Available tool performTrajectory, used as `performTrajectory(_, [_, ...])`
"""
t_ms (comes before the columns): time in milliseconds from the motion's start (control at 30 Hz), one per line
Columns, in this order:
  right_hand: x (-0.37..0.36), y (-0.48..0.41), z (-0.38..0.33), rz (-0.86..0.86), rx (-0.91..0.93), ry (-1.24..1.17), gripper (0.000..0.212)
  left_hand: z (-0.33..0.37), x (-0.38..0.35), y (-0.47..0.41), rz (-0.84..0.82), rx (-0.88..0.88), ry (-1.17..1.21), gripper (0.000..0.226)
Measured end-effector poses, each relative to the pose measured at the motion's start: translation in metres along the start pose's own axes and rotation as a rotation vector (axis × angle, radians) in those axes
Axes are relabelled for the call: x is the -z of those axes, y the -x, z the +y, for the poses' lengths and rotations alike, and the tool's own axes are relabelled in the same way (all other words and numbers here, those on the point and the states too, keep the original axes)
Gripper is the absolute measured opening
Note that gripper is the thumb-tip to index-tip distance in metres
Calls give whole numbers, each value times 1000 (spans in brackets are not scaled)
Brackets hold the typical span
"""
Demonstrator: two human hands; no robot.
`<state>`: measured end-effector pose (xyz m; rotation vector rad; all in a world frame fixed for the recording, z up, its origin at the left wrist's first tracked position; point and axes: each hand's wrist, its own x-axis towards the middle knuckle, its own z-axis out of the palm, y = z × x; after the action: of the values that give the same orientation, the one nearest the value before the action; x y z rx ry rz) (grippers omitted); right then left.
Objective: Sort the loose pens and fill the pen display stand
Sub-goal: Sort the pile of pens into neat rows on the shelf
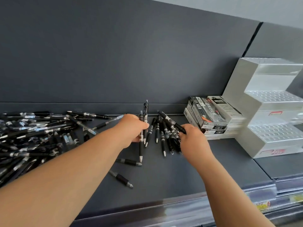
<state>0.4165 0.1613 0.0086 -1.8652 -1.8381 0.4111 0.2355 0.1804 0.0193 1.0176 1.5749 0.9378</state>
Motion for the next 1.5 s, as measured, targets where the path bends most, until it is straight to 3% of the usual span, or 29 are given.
performTrajectory(133, [-11,1,2,44,1,102,28,-4,-13,-12,70,14,-175,20])
performTrajectory(233, [-17,6,1,-41,1,170,42,-6,-20,-14,72,10,-261,31])
performTrajectory(433, [-25,9,3,-197,105,269,58,-13,-26,-21,34,-37,-380,11])
performTrajectory(567, [-28,12,0,-236,135,299,58,-19,-23,-20,52,-30,-470,36])
performTrajectory(700, [-29,11,-9,-220,161,279,56,-20,-17,-18,32,-44,-335,31])
performTrajectory(833, [-29,11,-19,-213,194,273,55,-22,-3,-17,76,-153,-494,46])
performTrajectory(1167, [-42,8,-64,-197,374,220,48,-32,60,-4,238,-444,-827,39])
performTrajectory(1267, [-55,7,-86,-209,414,159,37,-36,86,1,300,-441,-909,40])
performTrajectory(1367, [-70,5,-99,-208,436,254,22,-42,109,7,318,-417,-928,41])
performTrajectory(1500, [-83,-2,-96,-229,374,395,27,-48,128,10,325,-406,-927,42])
